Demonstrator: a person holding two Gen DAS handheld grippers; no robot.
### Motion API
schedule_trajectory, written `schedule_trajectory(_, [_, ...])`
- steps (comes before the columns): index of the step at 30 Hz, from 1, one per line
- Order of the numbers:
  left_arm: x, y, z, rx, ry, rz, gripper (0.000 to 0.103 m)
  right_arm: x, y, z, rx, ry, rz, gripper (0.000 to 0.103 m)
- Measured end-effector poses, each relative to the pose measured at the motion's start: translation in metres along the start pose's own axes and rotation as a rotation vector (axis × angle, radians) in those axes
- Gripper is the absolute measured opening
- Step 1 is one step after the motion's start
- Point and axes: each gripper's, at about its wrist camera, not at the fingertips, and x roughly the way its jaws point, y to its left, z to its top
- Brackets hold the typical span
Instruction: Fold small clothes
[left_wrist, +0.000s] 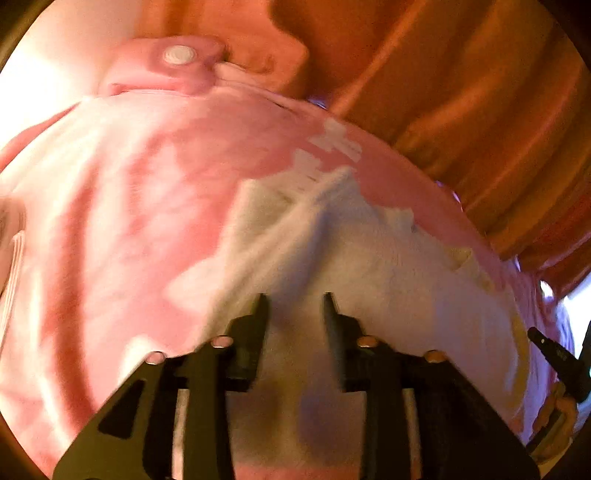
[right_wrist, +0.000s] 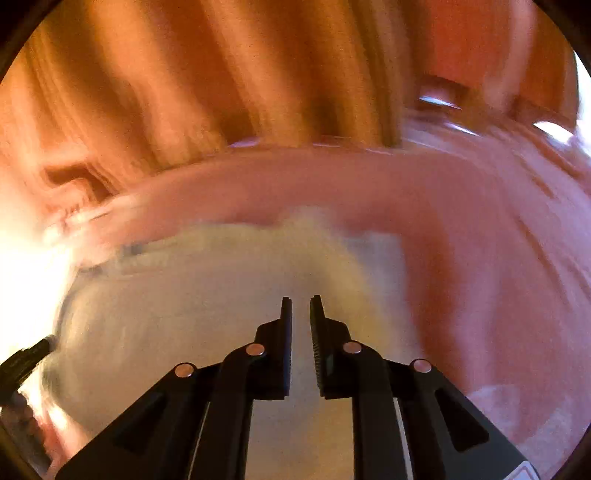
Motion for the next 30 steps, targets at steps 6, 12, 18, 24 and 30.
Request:
schedule_trajectory(6, [-0.010, 0.028, -0.015, -0.084, 0.007, 0.001, 0.058, 0.047, 0.132, -0.007, -0.262, 0.130, 0.215, 0.013])
schedule_trajectory(12, [-0.008, 0.045, -0.024, -0.201, 0.001, 0.025, 0.077, 0.104, 0.165, -0.023, -0.299, 0.245, 0.204, 0.011])
schedule_trajectory(18, [0.006, 0.045, -0.032, -0.206, 0.030, 0.025, 0.083, 0.111, 0.164, -0.021, -0.301, 0.246, 0.218, 0.010])
schedule_trajectory(24, [0.013, 0.038, -0.027, -0.209, 0.038, 0.000, 0.069, 0.112, 0.154, -0.021, -0.250, 0.253, 0.263, 0.009])
schedule_trajectory(30, [0.012, 0.028, -0.017, -0.212, 0.048, -0.051, 0.022, 0.111, 0.151, -0.022, -0.230, 0.242, 0.286, 0.009])
